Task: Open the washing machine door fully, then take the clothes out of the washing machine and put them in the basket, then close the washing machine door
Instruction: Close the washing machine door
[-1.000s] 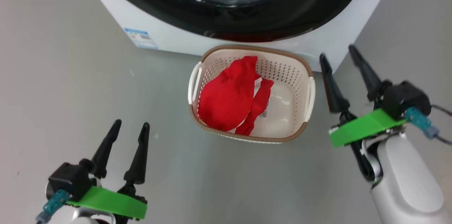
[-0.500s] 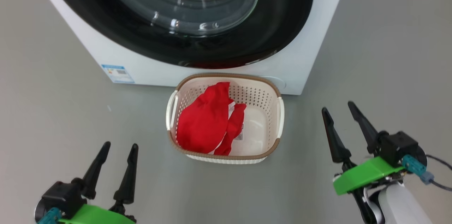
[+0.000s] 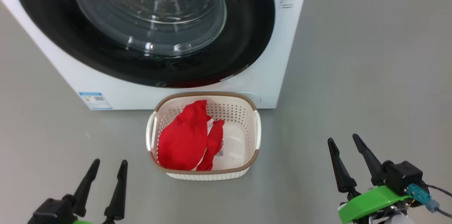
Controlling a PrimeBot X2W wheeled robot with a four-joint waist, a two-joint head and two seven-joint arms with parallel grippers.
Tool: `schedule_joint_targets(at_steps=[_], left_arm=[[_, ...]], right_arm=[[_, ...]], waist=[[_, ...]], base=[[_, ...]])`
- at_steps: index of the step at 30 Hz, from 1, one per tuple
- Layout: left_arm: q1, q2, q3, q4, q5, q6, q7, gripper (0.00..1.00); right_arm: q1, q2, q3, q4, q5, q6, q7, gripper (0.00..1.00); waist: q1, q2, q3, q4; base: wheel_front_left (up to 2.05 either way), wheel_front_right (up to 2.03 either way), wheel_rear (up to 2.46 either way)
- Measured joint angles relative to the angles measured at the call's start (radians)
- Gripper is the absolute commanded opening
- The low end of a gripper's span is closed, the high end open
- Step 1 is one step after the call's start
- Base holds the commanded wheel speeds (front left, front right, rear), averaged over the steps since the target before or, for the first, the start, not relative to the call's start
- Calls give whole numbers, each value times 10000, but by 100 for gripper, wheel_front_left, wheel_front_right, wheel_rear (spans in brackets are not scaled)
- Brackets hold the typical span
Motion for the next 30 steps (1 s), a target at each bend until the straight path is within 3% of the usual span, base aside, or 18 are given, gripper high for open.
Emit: schedule_joint_targets(at_steps=[12, 30], left_arm=[[936, -23, 458, -79, 100, 0, 0, 100], [1783, -230, 867, -215, 169, 0, 2, 100]], right_arm=[[979, 52, -414, -163, 48, 0, 2, 100], [2175, 127, -945, -374, 46, 0, 2, 100]], waist=[[0, 0, -548, -635], [0, 0, -1198, -786]], base=[[0, 0, 0], [0, 0, 0]])
